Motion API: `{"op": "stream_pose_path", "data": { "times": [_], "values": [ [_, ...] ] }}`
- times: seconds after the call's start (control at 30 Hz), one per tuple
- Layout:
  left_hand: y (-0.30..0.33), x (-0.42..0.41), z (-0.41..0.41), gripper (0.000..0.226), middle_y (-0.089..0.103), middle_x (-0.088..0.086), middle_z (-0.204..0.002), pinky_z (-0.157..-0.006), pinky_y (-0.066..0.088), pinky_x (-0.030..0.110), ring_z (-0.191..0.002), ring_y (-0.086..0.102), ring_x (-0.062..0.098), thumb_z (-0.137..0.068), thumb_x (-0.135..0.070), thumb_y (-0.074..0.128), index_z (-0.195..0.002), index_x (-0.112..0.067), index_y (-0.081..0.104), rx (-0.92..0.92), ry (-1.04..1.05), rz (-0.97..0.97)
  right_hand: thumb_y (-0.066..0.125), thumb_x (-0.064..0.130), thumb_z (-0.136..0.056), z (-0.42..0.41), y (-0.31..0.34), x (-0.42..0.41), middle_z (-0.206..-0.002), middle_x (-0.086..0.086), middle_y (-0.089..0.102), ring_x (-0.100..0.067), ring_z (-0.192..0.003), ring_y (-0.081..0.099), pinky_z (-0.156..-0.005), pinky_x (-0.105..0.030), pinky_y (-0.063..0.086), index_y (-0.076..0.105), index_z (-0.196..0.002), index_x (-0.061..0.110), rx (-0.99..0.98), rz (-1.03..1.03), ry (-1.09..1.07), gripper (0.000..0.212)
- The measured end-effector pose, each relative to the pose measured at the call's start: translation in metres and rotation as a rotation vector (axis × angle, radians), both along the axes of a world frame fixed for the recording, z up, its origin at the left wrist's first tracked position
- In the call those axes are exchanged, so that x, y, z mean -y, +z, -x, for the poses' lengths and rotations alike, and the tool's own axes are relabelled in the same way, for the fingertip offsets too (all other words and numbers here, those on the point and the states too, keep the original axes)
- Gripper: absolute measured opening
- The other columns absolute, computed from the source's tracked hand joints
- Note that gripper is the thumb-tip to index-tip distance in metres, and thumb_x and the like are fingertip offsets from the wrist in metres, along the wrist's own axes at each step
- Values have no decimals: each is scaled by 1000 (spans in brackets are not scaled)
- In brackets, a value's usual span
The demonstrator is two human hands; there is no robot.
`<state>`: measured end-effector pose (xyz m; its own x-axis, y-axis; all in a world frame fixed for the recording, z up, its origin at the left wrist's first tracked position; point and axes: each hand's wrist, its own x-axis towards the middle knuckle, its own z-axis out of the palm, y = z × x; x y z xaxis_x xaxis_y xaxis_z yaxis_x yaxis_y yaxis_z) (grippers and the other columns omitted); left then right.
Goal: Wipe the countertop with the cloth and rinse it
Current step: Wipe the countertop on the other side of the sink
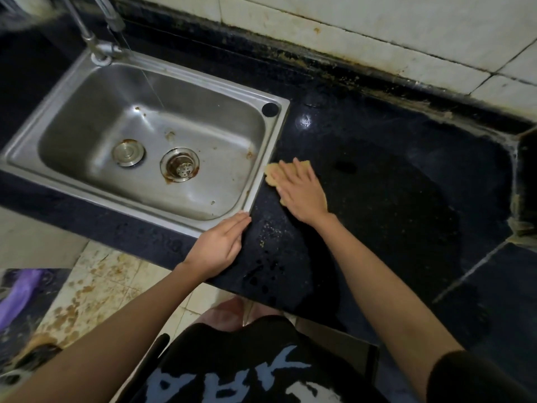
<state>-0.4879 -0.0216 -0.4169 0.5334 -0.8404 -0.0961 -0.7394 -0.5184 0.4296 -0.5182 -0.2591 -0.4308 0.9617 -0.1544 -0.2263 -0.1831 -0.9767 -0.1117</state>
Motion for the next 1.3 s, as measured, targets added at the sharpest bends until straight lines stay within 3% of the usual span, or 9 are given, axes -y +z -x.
{"op": "stream_pose_path", "data": {
  "times": [0.17,0.4,0.5,0.6,0.73,0.97,1.1,1.2,1.3],
  "values": [
    [-4,-4,1,52,48,17,-137,-110,18,28,-128,44,28,-89,-23,31,-131,2,48,44,-96,-56,19,39,-97,92,-4,-15,-149,-1,36,-27,-140,26,-112,-41,11,35,-142,26,39,-6,144,50],
    [-6,-17,-6,56,38,11,-146,-115,10,31,-137,29,22,-92,-31,27,-139,-2,39,181,-206,-173,4,41,-95,81,0,-21,-156,-1,17,-29,-144,4,-114,-45,2,17,-148,27,55,39,-499,56],
    [-3,-21,-10,56,37,12,-146,-115,2,25,-137,23,19,-92,-30,29,-139,0,36,172,-254,-170,1,43,-90,64,0,-58,-154,-2,24,-31,-143,12,-114,-45,3,23,-146,28,71,19,-318,63],
    [-3,-24,-15,56,36,12,-146,-114,-1,22,-137,22,18,-92,-29,30,-139,0,35,162,-298,-168,22,37,-96,81,-2,-97,-147,-2,38,-32,-138,27,-111,-47,12,36,-142,27,99,13,-31,49],
    [-3,-26,-25,54,40,12,-144,-112,4,24,-136,28,20,-92,-29,31,-137,-1,41,185,-348,-152,28,36,-98,126,-10,-86,-150,3,33,-25,-141,21,-113,-43,10,28,-144,32,130,2,131,46],
    [-4,-28,-29,54,43,12,-142,-114,10,26,-133,35,24,-92,-29,30,-134,1,44,177,-396,-110,4,43,-91,105,-8,-92,-154,4,24,-25,-144,7,-114,-41,-1,24,-145,36,145,-10,-666,57],
    [-6,-29,-30,54,41,17,-142,-112,4,23,-133,35,28,-92,-27,28,-134,4,43,154,-424,-99,27,34,-94,95,-6,-148,-142,-1,46,-31,-136,33,-110,-48,15,46,-136,28,198,-16,-346,47],
    [-7,-32,-32,54,42,17,-142,-113,1,21,-133,34,27,-93,-27,27,-134,4,43,159,-447,-85,34,34,-95,124,-10,-147,-144,1,43,-26,-138,29,-113,-45,13,45,-136,29,229,-53,-166,43],
    [-8,-36,-34,54,42,17,-142,-113,5,24,-134,35,28,-93,-28,28,-134,4,43,161,-463,-69,31,35,-95,154,-15,-119,-145,0,42,-25,-139,28,-113,-41,9,46,-136,28,242,8,-358,45]
  ]
}}
